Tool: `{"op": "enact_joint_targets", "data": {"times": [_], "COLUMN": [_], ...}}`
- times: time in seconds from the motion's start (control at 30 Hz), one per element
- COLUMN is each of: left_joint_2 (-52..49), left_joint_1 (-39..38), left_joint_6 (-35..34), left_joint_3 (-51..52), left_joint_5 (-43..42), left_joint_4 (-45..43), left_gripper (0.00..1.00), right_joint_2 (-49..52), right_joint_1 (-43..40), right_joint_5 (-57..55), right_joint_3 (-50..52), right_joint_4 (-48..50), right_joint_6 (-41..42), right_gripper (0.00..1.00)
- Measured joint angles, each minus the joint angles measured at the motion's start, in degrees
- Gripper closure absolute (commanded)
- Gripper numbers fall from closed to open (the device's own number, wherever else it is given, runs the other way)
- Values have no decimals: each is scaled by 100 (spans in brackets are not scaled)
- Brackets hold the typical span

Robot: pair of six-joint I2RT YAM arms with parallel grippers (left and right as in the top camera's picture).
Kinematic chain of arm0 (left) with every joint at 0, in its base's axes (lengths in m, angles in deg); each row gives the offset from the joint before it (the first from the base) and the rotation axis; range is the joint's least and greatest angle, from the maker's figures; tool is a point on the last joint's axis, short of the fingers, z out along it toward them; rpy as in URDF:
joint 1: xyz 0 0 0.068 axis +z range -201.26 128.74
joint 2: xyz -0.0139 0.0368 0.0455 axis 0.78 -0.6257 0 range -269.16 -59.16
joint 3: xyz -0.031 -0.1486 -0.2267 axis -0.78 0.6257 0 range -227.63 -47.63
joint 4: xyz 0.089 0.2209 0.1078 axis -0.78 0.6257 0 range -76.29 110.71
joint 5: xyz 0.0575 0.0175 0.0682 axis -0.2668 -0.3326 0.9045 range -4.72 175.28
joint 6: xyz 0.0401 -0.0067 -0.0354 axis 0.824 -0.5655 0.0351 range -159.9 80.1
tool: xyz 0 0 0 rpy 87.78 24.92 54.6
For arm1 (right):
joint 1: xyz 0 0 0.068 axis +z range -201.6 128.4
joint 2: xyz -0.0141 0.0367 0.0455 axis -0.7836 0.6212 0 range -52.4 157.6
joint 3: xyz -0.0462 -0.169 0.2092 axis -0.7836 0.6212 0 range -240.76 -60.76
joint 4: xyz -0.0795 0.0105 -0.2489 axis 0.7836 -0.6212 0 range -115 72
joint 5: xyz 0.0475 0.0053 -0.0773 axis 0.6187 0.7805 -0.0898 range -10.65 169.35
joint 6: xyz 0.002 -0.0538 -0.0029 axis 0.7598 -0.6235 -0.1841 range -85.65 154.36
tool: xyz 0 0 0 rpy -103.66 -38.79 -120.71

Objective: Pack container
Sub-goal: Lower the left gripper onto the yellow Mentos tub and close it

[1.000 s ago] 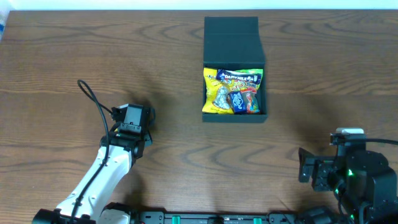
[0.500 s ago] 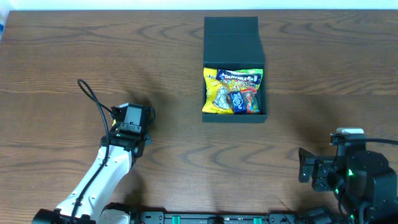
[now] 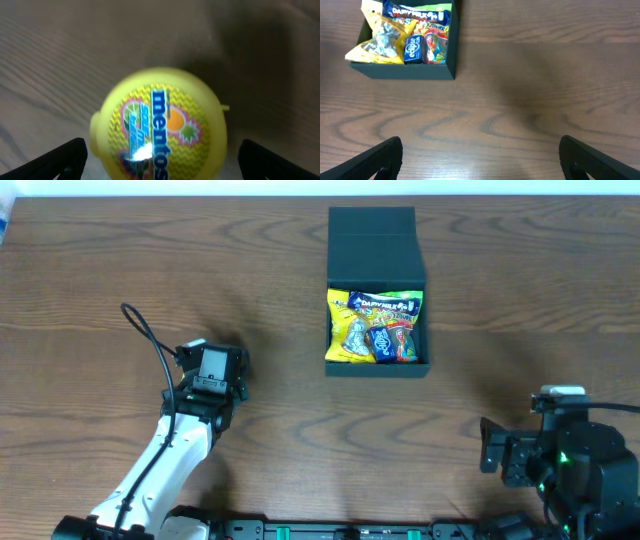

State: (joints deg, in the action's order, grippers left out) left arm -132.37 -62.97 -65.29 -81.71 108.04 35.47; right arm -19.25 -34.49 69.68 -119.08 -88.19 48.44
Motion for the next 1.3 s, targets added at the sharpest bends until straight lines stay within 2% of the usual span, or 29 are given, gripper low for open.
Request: {"op": "enact_joint_targets", "data": {"times": [0.17, 0.23, 0.3, 0.5, 0.8, 0.87, 1.0, 1.17, 1.3], "left_joint_2": [-92, -166, -249, -398, -400, -400, -400, -400, -400], "left_joint_1": [0, 0, 0, 0, 0, -2, 0, 0, -2], "left_joint_6": [37, 42, 37, 87, 131, 125, 125, 122, 122], "left_joint_3": [0, 0, 0, 0, 0, 0, 0, 0, 0], "left_joint_5": [149, 168, 168, 170, 192, 205, 208, 208, 195], "left_joint_4": [-251, -295, -302, -317, -400, -409, -417, -426, -426], "left_gripper": [3, 0, 9, 27, 48, 49, 64, 70, 80], "right_joint_2": [0, 0, 0, 0, 0, 0, 0, 0, 0], "right_joint_1": [0, 0, 0, 0, 0, 0, 0, 0, 0], "right_joint_5": [0, 0, 0, 0, 0, 0, 0, 0, 0], "right_joint_3": [0, 0, 0, 0, 0, 0, 0, 0, 0], "right_joint_4": [17, 20, 22, 22, 20, 20, 20, 20, 20], "right_joint_6": [0, 0, 0, 0, 0, 0, 0, 0, 0], "right_gripper": [1, 1, 1, 1, 1, 1, 1, 1, 1]}}
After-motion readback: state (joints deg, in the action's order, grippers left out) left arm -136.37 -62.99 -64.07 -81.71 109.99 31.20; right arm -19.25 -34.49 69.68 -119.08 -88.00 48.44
